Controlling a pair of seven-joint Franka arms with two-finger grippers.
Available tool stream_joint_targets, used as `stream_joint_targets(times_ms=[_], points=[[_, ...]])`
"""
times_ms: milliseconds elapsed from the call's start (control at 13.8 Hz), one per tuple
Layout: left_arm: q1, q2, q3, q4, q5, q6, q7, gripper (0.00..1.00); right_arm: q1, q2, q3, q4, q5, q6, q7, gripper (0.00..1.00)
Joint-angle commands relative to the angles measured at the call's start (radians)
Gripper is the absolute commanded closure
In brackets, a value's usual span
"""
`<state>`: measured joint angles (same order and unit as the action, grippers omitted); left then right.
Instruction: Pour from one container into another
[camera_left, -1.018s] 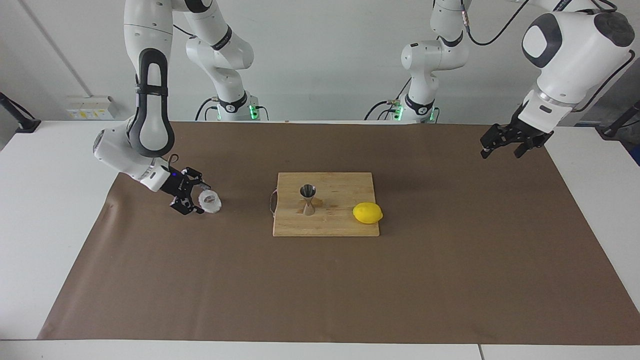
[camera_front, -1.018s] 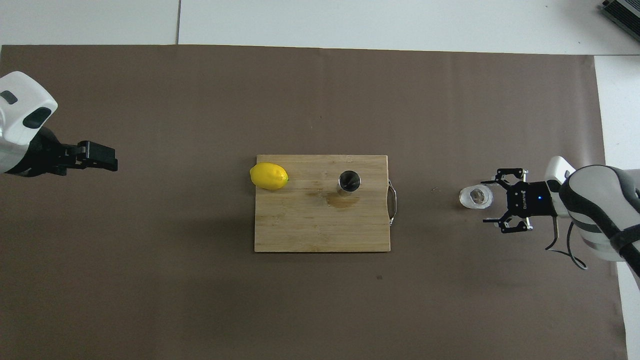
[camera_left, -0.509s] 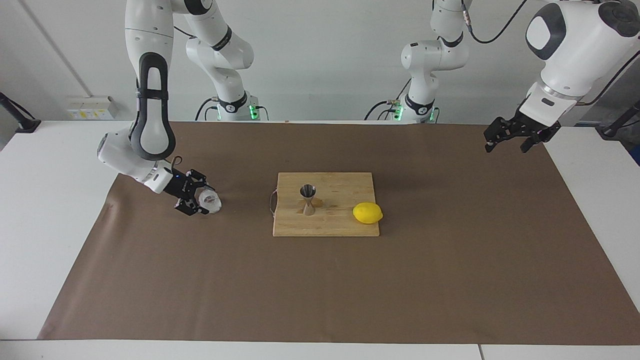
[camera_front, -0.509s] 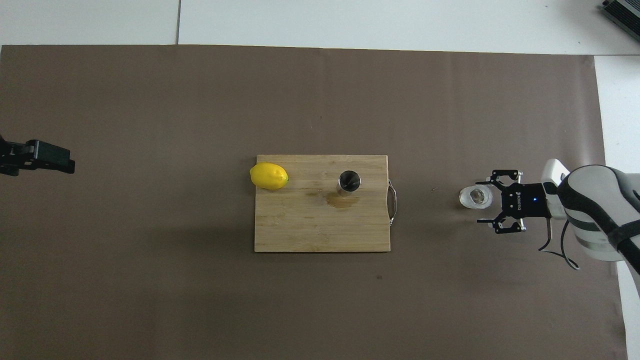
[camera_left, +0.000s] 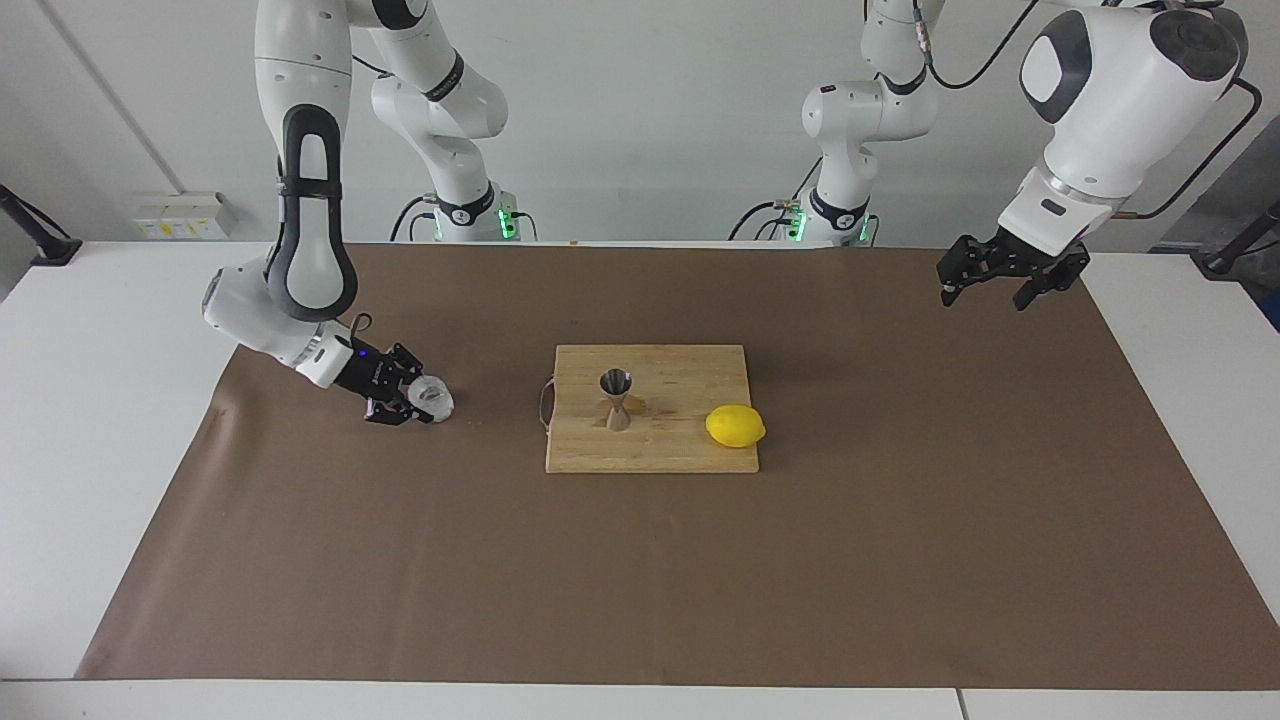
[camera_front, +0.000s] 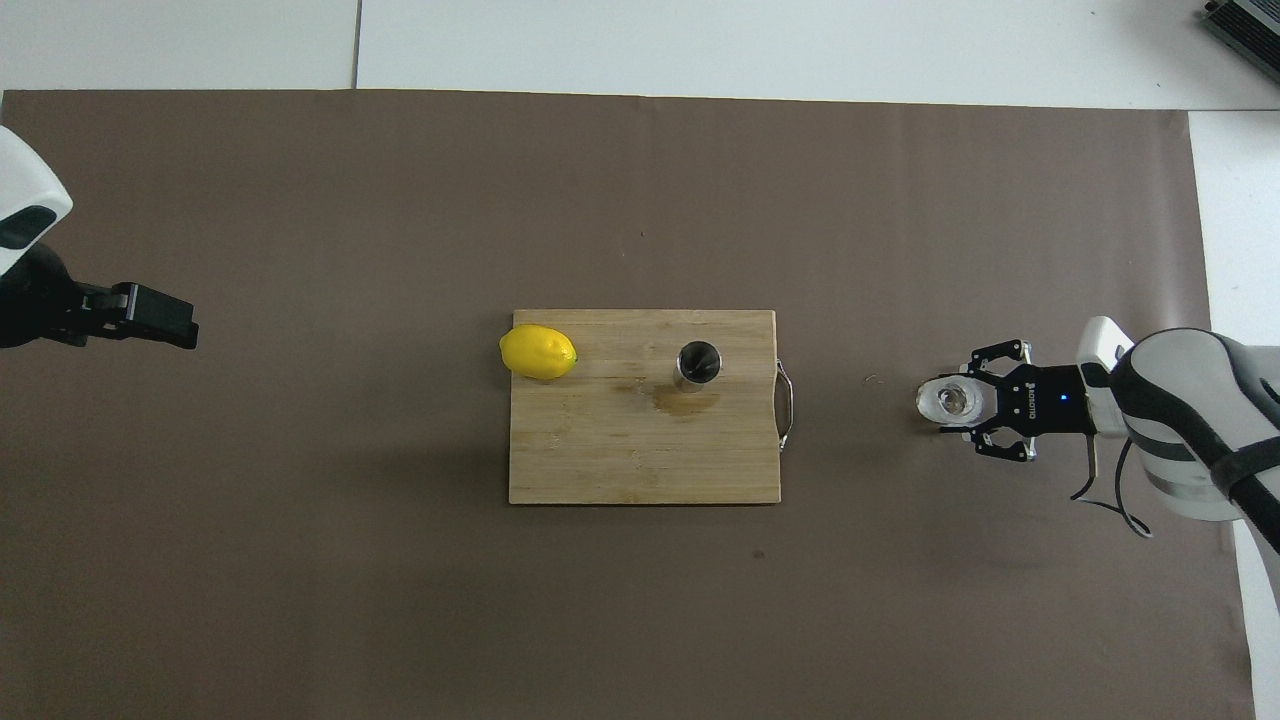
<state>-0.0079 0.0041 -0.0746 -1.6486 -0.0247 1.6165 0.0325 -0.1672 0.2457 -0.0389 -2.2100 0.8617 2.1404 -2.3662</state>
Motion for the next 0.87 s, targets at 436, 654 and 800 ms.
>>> stream_joint_targets(times_ms=[436, 654, 800], points=[[-0.043, -0.006, 0.035, -0.025, 0.051, 0.098, -0.022, 0.00, 0.136, -0.103, 0.004, 0.049, 0.014, -0.001, 0.283, 1.00], [-0.024, -0.010, 0.035, -0.039, 0.051, 0.099, -0.017, 0.00, 0.202, -0.114, 0.004, 0.107, -0.053, 0.001, 0.440, 1.00], [-0.023, -0.012, 0.036, -0.039, 0.051, 0.097, -0.020, 0.00, 0.251, -0.120, 0.005, 0.157, -0.137, 0.001, 0.586, 1.00]])
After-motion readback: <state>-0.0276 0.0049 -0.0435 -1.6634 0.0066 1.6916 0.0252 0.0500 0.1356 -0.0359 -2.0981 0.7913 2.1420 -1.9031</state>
